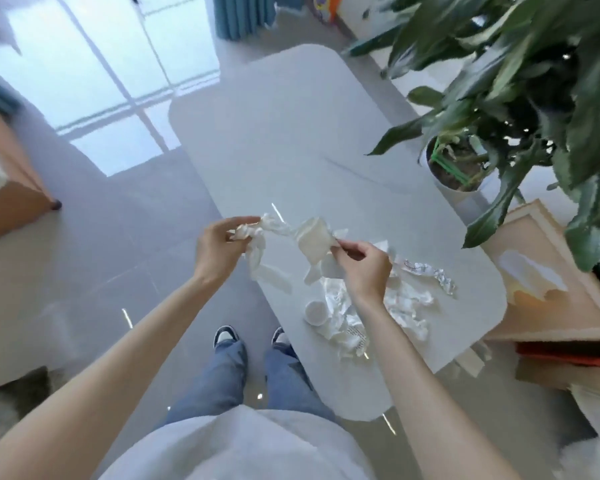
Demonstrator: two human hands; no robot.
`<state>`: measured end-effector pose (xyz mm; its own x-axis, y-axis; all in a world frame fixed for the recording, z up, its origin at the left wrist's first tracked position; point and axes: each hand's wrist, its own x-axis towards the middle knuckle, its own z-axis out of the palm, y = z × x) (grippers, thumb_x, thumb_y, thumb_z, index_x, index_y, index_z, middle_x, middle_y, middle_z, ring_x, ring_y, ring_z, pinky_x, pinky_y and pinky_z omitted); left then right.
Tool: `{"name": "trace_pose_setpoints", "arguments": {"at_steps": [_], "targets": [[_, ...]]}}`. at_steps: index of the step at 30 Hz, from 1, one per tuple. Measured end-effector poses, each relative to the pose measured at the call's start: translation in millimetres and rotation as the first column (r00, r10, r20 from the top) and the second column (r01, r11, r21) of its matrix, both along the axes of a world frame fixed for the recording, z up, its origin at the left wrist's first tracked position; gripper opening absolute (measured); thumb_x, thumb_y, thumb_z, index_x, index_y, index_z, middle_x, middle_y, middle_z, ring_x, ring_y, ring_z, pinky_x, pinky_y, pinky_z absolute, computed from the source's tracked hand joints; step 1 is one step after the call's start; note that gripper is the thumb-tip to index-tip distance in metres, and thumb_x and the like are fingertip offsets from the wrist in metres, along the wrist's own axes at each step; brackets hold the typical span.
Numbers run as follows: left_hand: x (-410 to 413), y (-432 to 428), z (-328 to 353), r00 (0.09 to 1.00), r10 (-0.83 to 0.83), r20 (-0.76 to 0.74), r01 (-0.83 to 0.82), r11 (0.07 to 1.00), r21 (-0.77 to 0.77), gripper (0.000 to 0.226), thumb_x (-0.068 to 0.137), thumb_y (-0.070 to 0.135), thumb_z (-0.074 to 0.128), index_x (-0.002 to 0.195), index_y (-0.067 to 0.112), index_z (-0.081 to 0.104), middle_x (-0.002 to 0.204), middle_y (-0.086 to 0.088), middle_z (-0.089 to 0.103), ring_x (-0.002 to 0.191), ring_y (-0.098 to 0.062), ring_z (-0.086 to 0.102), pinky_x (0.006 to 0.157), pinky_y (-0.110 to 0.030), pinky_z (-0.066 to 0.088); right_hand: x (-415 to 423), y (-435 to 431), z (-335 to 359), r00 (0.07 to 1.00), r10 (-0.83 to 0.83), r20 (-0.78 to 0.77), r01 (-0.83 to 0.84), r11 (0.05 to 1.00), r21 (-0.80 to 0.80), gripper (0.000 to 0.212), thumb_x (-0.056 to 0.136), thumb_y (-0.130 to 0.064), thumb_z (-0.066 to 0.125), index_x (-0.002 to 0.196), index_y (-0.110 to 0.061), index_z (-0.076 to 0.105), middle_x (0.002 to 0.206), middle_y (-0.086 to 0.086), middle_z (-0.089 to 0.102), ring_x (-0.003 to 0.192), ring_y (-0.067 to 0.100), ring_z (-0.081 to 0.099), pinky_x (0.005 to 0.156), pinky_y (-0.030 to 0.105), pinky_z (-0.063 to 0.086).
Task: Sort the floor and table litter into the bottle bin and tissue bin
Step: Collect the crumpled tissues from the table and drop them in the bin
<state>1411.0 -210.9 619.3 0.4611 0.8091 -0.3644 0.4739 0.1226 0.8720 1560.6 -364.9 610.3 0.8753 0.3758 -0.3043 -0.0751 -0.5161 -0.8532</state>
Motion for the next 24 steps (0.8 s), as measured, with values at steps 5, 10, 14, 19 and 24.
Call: {"name": "trace_pose_setpoints", "arguments": {"at_steps": [5, 10, 14, 19, 24], "targets": [[-112.1, 35.3, 10.1, 0.956, 0.292, 0.034, -0.293, 0.956, 0.002, 0.043, 0.079, -0.007, 0.058, 0.095, 0.031, 0.072, 0.079, 0.0, 0.07, 0.07, -0.011, 0.063, 0.071, -0.021, 0.057, -74.2, 87.0, 14.3, 0.948, 0.316, -0.032, -0.315, 0.949, 0.02, 0.007, 0.079, -0.02, 0.075, 0.085, -0.017, 0.075, 0.07, -0.014, 0.067, 0.065, -0.008, 0.062, 0.064, 0.007, 0.046], [-243.7, 74.8, 10.4, 0.839, 0.543, 0.045, -0.543, 0.839, 0.008, 0.047, 0.078, -0.002, 0.062, 0.087, 0.043, 0.072, 0.073, 0.006, 0.07, 0.069, -0.01, 0.064, 0.072, -0.024, 0.057, -180.4, 180.2, 29.0, 0.802, 0.595, -0.041, -0.592, 0.803, 0.071, 0.006, 0.079, -0.017, 0.073, 0.081, -0.021, 0.076, 0.073, -0.016, 0.07, 0.068, -0.007, 0.064, 0.068, 0.009, 0.051], [-357.0, 106.7, 7.4, 0.741, 0.668, 0.071, -0.67, 0.742, 0.018, 0.05, 0.077, -0.004, 0.064, 0.085, 0.044, 0.073, 0.086, -0.004, 0.073, 0.077, -0.021, 0.065, 0.075, -0.031, 0.055, -284.3, 255.3, 30.0, 0.668, 0.744, 0.0, -0.741, 0.666, 0.089, 0.004, 0.078, -0.018, 0.075, 0.081, -0.019, 0.076, 0.077, -0.006, 0.073, 0.075, 0.006, 0.068, 0.071, 0.018, 0.053], [-473.4, 140.3, 21.2, 0.612, 0.784, 0.102, -0.79, 0.611, 0.049, 0.04, 0.082, -0.007, 0.061, 0.095, 0.029, 0.071, 0.074, 0.017, 0.071, 0.071, -0.01, 0.064, 0.07, -0.023, 0.057, -413.8, 334.6, 38.1, 0.517, 0.855, 0.051, -0.854, 0.511, 0.097, 0.008, 0.078, -0.014, 0.075, 0.081, -0.021, 0.076, 0.07, -0.012, 0.069, 0.064, -0.004, 0.061, 0.066, 0.008, 0.047], [-566.0, 167.4, 30.2, 0.443, 0.888, 0.12, -0.896, 0.44, 0.056, 0.038, 0.082, -0.003, 0.06, 0.096, 0.03, 0.071, 0.085, 0.01, 0.071, 0.08, -0.014, 0.067, 0.062, -0.019, 0.054, -527.1, 401.4, 45.1, 0.35, 0.934, 0.071, -0.934, 0.343, 0.097, 0.009, 0.077, -0.014, 0.074, 0.084, -0.021, 0.077, 0.077, -0.007, 0.071, 0.073, 0.008, 0.065, 0.072, 0.018, 0.051]]}}
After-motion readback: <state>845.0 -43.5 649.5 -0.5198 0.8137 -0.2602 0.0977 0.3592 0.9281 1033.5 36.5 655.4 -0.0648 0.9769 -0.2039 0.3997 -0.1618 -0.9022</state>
